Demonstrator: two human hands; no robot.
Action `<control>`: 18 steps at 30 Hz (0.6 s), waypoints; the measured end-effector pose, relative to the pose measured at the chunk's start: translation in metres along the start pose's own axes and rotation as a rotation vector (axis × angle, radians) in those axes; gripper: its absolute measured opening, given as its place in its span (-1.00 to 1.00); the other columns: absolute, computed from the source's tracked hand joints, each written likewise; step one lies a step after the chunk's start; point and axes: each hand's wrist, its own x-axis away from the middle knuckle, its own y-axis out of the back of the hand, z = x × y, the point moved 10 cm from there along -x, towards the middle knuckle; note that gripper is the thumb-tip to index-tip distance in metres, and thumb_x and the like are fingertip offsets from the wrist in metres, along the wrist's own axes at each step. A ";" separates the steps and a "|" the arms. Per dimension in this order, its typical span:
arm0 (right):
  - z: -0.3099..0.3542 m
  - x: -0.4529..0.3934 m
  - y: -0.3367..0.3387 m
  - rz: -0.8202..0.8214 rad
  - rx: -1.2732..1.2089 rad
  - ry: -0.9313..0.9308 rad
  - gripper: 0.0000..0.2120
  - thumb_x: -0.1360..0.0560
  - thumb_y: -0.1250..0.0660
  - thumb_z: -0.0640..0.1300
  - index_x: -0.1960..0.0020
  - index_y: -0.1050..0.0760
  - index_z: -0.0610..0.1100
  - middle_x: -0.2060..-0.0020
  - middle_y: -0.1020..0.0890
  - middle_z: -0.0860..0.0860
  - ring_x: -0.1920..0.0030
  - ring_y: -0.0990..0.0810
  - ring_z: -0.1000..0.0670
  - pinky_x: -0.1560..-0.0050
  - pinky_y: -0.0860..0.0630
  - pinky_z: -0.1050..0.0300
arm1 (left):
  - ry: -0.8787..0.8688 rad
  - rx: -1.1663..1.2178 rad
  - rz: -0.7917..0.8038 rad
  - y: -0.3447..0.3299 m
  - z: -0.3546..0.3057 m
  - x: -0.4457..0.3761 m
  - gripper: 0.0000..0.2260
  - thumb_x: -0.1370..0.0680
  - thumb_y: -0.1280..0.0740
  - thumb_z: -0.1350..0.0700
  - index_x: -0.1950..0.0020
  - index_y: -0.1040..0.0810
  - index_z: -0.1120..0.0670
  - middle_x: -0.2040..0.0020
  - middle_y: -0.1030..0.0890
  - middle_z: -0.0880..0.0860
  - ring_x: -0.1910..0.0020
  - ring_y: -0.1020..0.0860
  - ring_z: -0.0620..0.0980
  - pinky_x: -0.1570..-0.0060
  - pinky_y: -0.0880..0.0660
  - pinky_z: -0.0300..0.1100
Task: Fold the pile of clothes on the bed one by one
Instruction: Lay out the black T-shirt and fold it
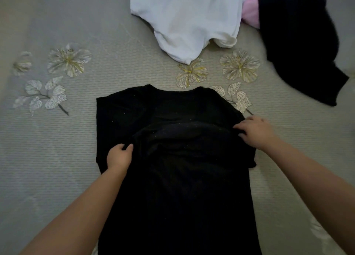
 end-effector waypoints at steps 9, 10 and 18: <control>0.013 0.010 -0.029 0.159 0.427 0.079 -0.54 -0.53 -0.15 0.00 -0.41 -0.17 0.10 -0.30 -0.35 0.07 -0.33 -0.23 -0.04 -0.27 -0.19 -0.01 | -0.248 -0.154 -0.109 0.043 -0.001 0.010 -0.70 -0.56 -0.20 0.26 -0.29 -0.39 0.30 -0.17 -0.43 0.36 -0.15 -0.42 0.26 -0.14 -0.31 -0.08; 0.016 0.009 -0.028 0.153 0.435 0.082 -0.58 -0.53 -0.14 -0.02 -0.38 -0.20 0.10 -0.26 -0.39 0.06 -0.31 -0.27 -0.03 -0.25 -0.20 0.01 | -0.229 -0.183 -0.095 0.040 0.003 0.010 -0.68 -0.56 -0.20 0.27 -0.32 -0.37 0.28 -0.19 -0.41 0.36 -0.16 -0.41 0.26 -0.15 -0.30 -0.09; 0.019 0.011 -0.021 0.150 0.435 0.135 -0.75 -0.49 -0.16 -0.11 -0.11 -0.52 -0.06 -0.07 -0.53 0.02 -0.18 -0.40 -0.04 -0.13 -0.27 0.09 | -0.164 -0.084 -0.211 0.044 0.005 0.007 -0.72 -0.55 -0.24 0.12 0.00 -0.50 0.37 -0.02 -0.52 0.34 -0.02 -0.48 0.27 -0.02 -0.40 0.04</control>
